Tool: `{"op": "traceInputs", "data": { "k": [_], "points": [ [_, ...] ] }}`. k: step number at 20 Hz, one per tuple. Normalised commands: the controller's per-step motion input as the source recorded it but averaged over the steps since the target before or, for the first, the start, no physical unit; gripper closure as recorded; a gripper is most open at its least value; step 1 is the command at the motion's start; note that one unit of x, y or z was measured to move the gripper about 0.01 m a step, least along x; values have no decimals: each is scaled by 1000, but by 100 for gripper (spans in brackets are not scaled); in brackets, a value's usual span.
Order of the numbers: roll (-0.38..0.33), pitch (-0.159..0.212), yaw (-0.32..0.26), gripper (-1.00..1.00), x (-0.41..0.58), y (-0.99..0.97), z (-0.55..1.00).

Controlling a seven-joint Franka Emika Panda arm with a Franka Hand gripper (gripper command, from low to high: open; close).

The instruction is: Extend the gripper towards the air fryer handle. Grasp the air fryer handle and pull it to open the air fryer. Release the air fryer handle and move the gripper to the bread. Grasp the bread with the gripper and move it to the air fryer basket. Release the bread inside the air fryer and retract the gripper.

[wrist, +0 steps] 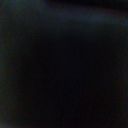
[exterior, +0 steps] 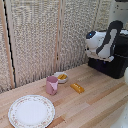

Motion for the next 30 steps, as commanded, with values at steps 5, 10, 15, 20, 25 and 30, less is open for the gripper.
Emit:
{"op": "traceInputs", "data": {
  "k": [5, 10, 15, 20, 25, 30],
  "points": [
    [231, 209, -23, 100, 56, 465, 176],
    [286, 127, -86, 100, 79, 476, 148],
    [177, 26, -86, 100, 0, 542, 486],
    [48, 0, -72, 100, 0, 667, 625],
    [-12, 0, -100, 100, 0, 781, 423],
    [-28, 0, -96, 100, -38, 779, 344]
  ]
}}
